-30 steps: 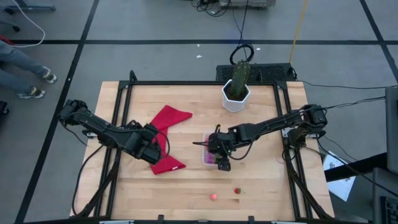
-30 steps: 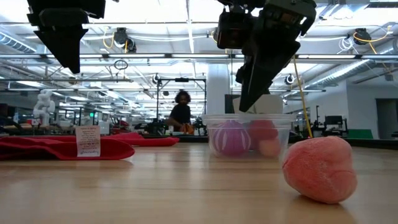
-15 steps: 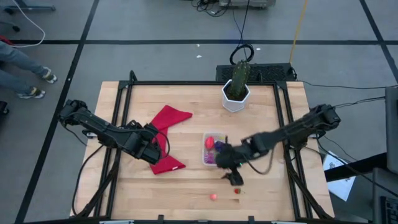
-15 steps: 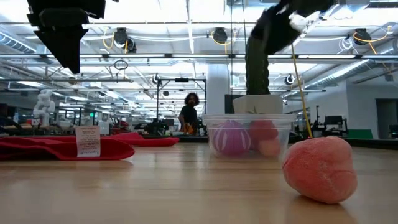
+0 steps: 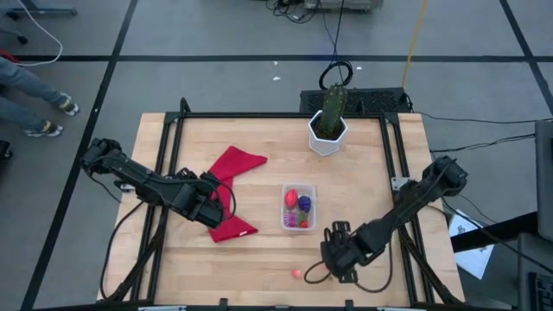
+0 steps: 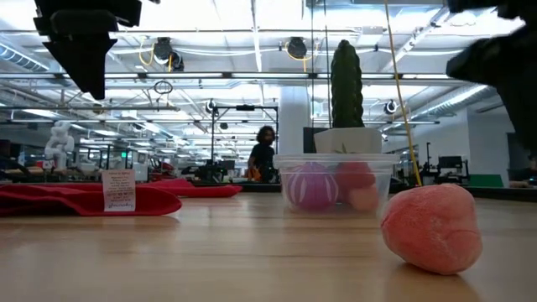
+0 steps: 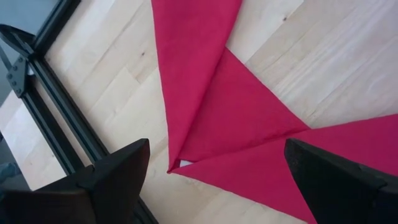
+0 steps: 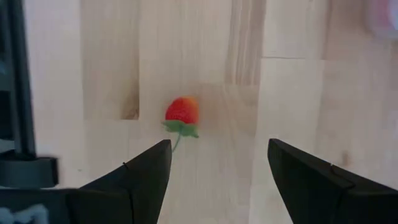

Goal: Pick and placing Produce into tupperware
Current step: Put the red strawberry into the transparent bin

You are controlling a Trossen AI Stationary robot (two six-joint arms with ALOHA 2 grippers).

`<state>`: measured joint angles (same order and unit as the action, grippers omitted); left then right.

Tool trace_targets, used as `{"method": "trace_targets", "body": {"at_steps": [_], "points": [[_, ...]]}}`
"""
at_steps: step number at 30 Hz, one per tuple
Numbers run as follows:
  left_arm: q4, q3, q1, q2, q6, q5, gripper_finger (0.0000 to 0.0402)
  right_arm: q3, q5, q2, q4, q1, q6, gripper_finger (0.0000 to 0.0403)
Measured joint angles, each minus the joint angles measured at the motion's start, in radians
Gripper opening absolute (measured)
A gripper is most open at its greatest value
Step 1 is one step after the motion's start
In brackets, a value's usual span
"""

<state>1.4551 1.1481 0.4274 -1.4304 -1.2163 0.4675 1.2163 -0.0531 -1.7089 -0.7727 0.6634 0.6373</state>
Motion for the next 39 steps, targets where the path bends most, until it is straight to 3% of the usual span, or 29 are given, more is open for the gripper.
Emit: {"method": "trace_targets", "body": {"at_steps": [8, 21, 39], "points": [[-0.002, 0.0, 0.0, 0.0, -0.015, -0.049, 0.0379, 0.0, 0.03, -0.078, 0.032, 0.0, 0.099, 0.0258], [-0.002, 0.0, 0.0, 0.0, -0.014, -0.041, 0.0379, 0.0, 0.055, -0.091, 0.1, 0.0, 0.21, 0.0258], [-0.004, 0.0, 0.0, 0.0, -0.015, -0.027, 0.0379, -0.15, 0.054, -0.087, 0.302, 0.0, 0.292, 0.0258]]}}
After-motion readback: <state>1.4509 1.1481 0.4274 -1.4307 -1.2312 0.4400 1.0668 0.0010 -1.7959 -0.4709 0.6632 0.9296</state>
